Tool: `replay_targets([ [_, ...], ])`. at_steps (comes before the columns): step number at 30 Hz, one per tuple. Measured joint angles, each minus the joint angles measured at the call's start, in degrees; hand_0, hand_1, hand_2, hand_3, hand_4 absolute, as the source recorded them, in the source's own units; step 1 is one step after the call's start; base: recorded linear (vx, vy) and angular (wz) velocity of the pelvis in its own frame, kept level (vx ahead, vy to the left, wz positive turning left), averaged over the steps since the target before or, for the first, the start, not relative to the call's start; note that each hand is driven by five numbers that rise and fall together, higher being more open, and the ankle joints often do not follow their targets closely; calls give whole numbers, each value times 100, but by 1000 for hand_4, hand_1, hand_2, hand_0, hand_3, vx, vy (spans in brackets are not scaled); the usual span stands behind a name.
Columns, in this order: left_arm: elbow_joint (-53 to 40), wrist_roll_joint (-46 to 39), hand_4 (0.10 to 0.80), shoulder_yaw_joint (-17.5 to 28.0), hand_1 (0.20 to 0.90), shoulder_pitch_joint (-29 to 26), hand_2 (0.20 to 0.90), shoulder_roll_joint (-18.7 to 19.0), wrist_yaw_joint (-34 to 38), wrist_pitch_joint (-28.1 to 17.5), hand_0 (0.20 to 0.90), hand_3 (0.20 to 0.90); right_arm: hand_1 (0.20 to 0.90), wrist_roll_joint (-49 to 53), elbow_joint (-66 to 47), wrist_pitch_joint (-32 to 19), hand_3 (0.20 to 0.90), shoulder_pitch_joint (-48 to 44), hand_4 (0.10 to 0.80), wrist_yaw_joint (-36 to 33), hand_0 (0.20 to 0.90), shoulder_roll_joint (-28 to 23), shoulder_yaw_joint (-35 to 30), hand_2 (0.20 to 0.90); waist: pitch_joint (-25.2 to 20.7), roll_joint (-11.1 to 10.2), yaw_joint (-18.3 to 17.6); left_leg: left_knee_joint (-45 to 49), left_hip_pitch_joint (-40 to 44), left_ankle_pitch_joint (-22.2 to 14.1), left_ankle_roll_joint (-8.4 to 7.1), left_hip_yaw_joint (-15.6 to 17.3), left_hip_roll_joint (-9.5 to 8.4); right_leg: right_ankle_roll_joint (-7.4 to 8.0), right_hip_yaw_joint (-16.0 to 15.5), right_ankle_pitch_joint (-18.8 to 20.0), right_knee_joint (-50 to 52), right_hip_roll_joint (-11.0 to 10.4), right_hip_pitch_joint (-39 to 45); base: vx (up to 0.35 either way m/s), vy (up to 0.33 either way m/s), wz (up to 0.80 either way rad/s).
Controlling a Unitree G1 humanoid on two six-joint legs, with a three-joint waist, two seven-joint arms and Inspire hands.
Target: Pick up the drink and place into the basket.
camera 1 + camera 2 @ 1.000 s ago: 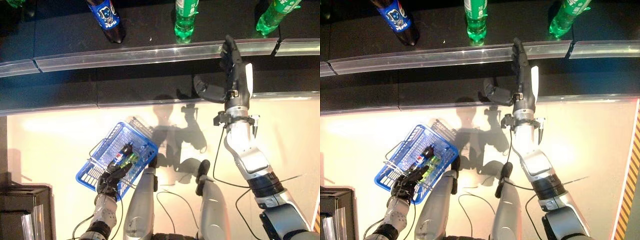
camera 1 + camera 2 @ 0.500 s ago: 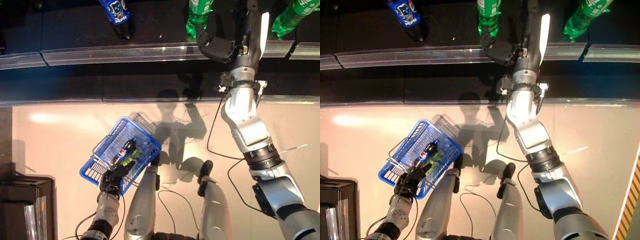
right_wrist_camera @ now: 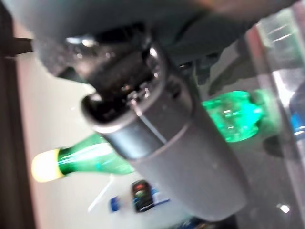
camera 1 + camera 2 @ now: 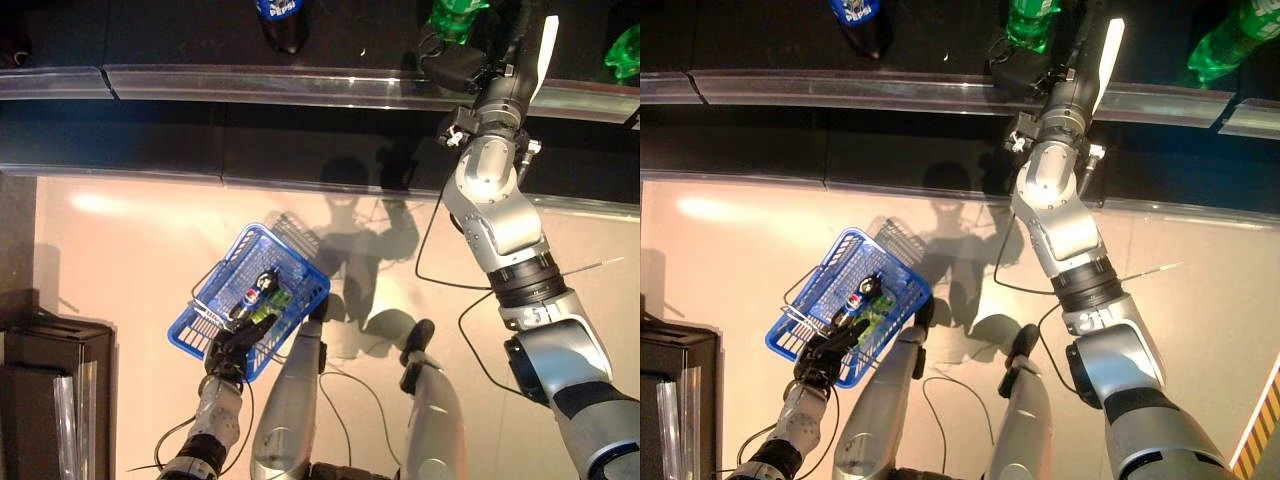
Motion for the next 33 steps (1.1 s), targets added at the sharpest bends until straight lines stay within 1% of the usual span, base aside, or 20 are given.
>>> replay_targets([
  [2, -28, -17, 100, -1, 300, 0, 300, 0, 0, 2, 300, 200, 900, 110, 116, 0, 900, -69, 800, -77, 900, -29, -5, 900, 1, 2, 14, 0, -36, 3, 5, -10, -15, 26, -2, 16, -26, -3, -6, 8, 8, 6],
  [3, -28, -17, 100, -1, 300, 0, 300, 0, 0, 2, 300, 200, 900, 110, 116, 0, 900, -69, 800, -77, 900, -29, -5, 900, 1, 2, 14, 0, -36, 3, 5, -10, -15, 26, -2, 16, -26, -3, -6, 8, 8, 11],
  [4, -91, -20, 100, -2, 300, 0, 300, 3, 0, 4, 300, 200, 900, 230, 150, 0, 900, -133, 800, -149, 900, -87, -6, 900, 1, 2, 38, 6, -115, 3, 5, -79, -28, 32, -7, 19, -79, 4, -23, 7, 6, 9],
  [7, -106, -22, 100, -9, 300, -4, 300, 1, -4, 11, 300, 200, 900, 280, 180, 0, 900, -178, 800, -185, 900, -90, -5, 900, 2, 2, 96, 6, -134, 2, 8, -85, -38, 34, -5, 20, -82, 1, -38, 28, 30, 4],
  [9, -171, -51, 100, -31, 300, -2, 300, 5, -17, 7, 300, 200, 900, 413, 533, -11, 900, -504, 800, -291, 900, -94, 30, 900, 2, 1, 134, 29, -213, 1, 9, -104, -40, 37, -61, 22, -90, 2, -85, 10, 5, 4],
  [13, -258, -130, 100, -31, 300, -5, 300, 37, -19, -6, 300, 200, 900, 487, 539, -15, 900, -788, 800, -483, 900, -249, 24, 900, 12, -15, 182, 134, -427, 4, 12, -154, -53, 44, -111, 49, -91, 3, -208, 10, -2, 7],
  [18, -286, -214, 100, -212, 300, -4, 300, 172, -66, -5, 300, 200, 900, 634, 539, -15, 900, -846, 800, -540, 900, -275, 26, 900, 13, -18, 194, 151, -468, 2, 14, -203, -55, 44, -118, 50, -99, 10, -225, 0, 0, 0],
  [22, -435, -248, 100, -186, 300, 1, 300, 210, -133, -6, 300, 200, 900, 691, 562, -29, 900, -1054, 800, -601, 900, -378, 38, 900, 14, -21, 192, 288, -737, 0, 14, -247, -41, 47, -123, 92, -87, 36, -409, 0, 0, 0],
  [23, -432, -265, 100, -182, 300, 0, 300, 210, -134, -5, 300, 200, 782, 720, 619, -36, 763, -1109, 663, -605, 782, -408, 40, 782, 20, -32, 194, 305, -775, 0, 15, -250, -43, 61, -124, 113, -88, 35, -434, 0, 0, 0],
  [24, -436, -280, 100, -181, 300, 1, 300, 211, -135, -4, 300, 200, 349, 743, 635, -36, 258, -1134, 158, -629, 349, -452, 42, 349, 22, -37, 206, 319, -806, 1, 15, -256, -50, 59, -124, 118, -89, 35, -447, 6, -8, 4],
  [25, -444, -312, 100, -179, 300, 1, 300, 217, -144, -4, 300, 200, 300, 760, 635, -36, 200, -1142, 100, -685, 300, -485, 43, 300, 28, -46, 220, 326, -818, 1, 16, -261, -53, 59, -125, 119, -89, 37, -450, 5, -1, 3],
  [33, -479, -382, 100, -169, 300, 1, 300, 257, -264, -8, 300, 200, 300, 972, 814, -69, 200, -1195, 100, -929, 300, -504, 88, 300, 33, -81, 269, 442, -915, -1, 21, -295, -47, 41, -137, 159, -96, 59, -476, -1, -8, 0],
])
